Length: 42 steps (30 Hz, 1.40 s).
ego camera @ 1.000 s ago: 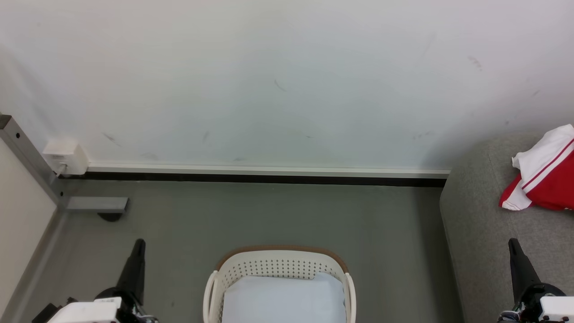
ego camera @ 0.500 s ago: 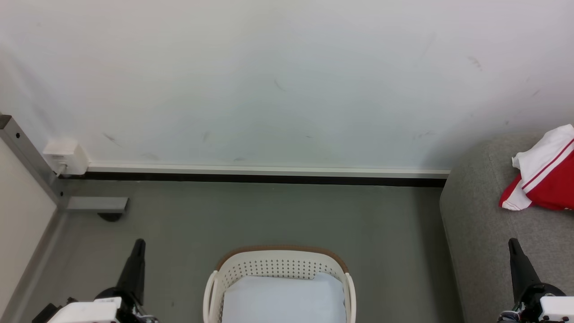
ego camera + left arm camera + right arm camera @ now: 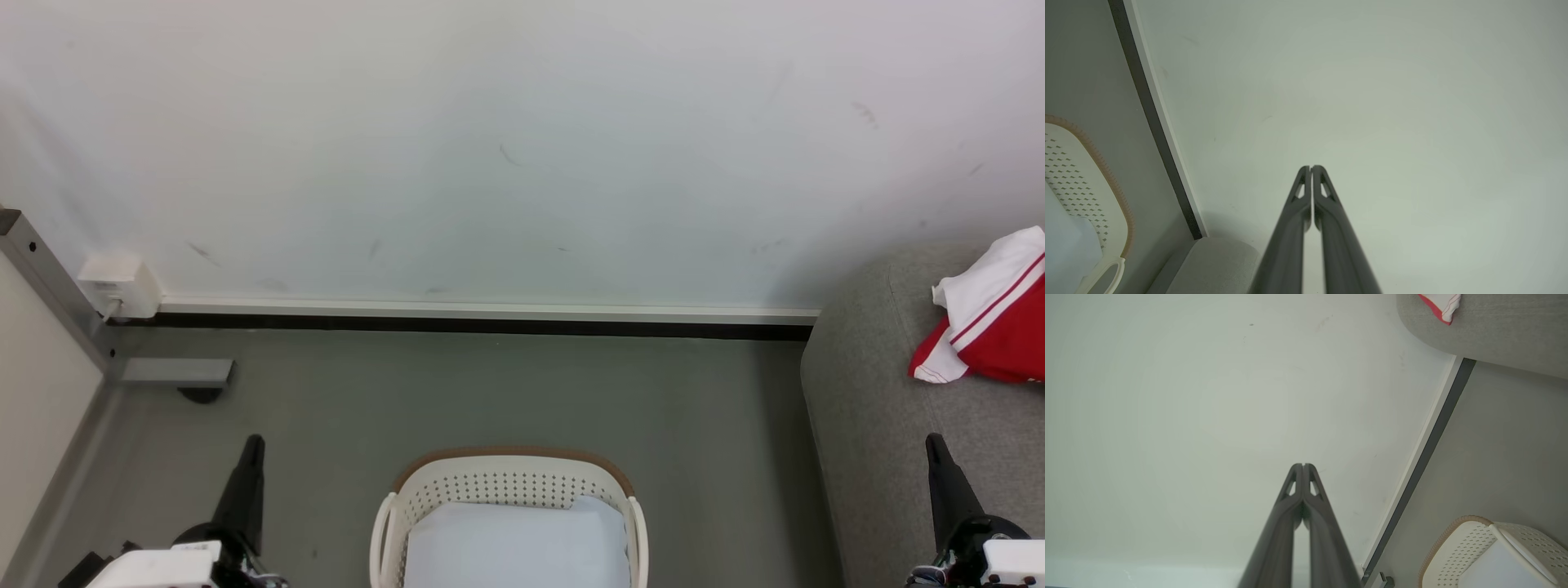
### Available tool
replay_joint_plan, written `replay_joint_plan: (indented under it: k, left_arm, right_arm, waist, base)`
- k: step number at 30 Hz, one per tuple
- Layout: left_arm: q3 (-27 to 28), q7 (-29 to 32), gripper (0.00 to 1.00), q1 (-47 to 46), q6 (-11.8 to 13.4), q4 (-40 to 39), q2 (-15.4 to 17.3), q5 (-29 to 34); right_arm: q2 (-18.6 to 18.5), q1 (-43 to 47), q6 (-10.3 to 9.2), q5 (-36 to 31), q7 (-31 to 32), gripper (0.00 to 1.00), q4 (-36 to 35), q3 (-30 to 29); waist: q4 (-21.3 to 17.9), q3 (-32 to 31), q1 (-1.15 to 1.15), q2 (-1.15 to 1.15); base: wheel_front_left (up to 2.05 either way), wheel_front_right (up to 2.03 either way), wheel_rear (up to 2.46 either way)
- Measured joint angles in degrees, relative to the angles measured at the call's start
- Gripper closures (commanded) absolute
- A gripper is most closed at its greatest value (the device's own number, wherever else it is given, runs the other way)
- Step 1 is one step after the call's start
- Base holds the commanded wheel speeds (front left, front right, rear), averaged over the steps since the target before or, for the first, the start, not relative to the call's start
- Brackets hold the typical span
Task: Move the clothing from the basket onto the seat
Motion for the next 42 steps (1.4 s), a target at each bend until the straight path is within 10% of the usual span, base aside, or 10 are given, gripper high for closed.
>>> replay_joint_plan:
  k: [42]
  left_arm:
    - [0.0,0.0,1.00,0.0,0.0,0.0,0.0,0.0]
  right_arm:
    - [0.0,0.0,0.00,0.0,0.0,1.00,0.0,0.0]
  waist:
    - [0.0,0.0,0.00,0.00]
  base:
    - [0.00,0.00,0.00]
